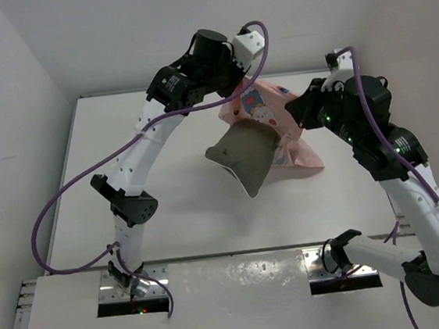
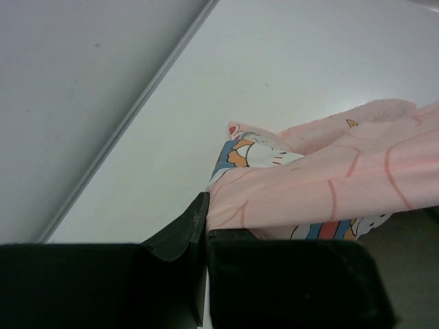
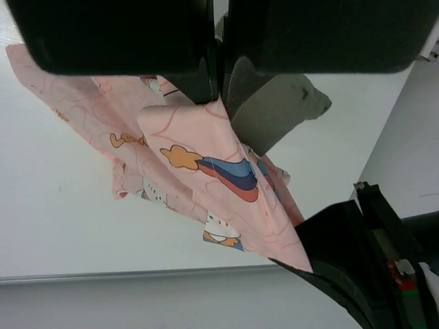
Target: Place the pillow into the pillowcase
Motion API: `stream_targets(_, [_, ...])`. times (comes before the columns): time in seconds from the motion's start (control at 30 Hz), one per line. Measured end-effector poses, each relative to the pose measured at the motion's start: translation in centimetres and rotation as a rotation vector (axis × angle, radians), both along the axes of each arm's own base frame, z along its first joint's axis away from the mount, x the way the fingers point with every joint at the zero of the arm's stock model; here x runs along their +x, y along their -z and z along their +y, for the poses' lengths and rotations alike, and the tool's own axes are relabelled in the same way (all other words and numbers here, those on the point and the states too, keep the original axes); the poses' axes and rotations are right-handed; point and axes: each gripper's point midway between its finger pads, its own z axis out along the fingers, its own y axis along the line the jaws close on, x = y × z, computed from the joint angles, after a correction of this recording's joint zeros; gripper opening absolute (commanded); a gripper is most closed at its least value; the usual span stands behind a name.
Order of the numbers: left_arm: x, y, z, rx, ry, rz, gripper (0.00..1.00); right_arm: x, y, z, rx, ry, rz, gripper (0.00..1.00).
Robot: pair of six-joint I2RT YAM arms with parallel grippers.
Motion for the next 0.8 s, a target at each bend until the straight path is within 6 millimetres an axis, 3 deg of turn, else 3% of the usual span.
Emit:
stream_targets(0.13, [0.5, -1.5, 1.1, 0.01, -0.046, -0.054, 0.0, 0.2, -0.2, 0.7, 0.003, -0.019, -0.006, 0.0])
stream_targets(0.37, [0.1, -7.2, 4.1, -0.005, -0.121, -0.211, 0.0, 0.3, -5.2, 2.3, 0.078, -0.09, -0.118, 0.0])
stream_targets(0.53, [-1.6, -11.2, 7.0, 0.002, -0.17, -0.314, 0.0, 0.3, -6.7, 4.0, 0.155, -0.154, -0.159, 0.0])
stream_targets(0.63, [-2.2, -12.0, 8.1, 0.02, -0.185, -0.337, 0.0, 0.4, -5.4, 5.2, 0.203, -0.189, -0.142, 0.0])
stream_targets(0.8, [-2.0, -10.9, 9.1, 0.098, -0.209, -0.328, 0.0, 0.5, -1.3, 7.9, 0.253, -0.243, -0.04, 0.0])
